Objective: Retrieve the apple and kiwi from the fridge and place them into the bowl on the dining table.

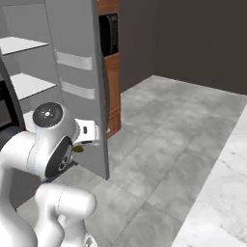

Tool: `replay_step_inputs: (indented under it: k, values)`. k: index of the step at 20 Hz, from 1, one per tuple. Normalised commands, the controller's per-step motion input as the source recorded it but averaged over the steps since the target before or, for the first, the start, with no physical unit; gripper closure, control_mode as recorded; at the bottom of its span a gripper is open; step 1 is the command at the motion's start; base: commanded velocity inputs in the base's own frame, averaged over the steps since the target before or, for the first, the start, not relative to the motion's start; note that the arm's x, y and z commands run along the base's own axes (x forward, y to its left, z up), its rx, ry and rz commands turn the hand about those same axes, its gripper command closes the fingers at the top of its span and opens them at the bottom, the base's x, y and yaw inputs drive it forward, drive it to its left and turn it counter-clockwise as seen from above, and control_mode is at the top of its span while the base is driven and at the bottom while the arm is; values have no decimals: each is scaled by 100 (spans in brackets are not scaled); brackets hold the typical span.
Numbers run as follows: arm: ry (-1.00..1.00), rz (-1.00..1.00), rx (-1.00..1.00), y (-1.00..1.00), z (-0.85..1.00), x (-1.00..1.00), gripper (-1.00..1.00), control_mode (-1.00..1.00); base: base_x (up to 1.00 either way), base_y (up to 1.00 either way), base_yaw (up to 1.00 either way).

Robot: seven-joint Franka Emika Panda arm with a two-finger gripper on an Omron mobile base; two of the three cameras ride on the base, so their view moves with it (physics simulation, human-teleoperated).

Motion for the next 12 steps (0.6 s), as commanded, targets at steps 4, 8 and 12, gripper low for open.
replay_step_inputs:
  k: [4, 8, 12]
  values:
    - [0, 0, 0, 0, 0, 0, 100, 100, -100, 8, -45]
    - [0, 0, 0, 0, 0, 0, 100, 100, -100, 1, -41]
    - [0, 0, 0, 0, 0, 0, 100, 100, -100, 0, -38]
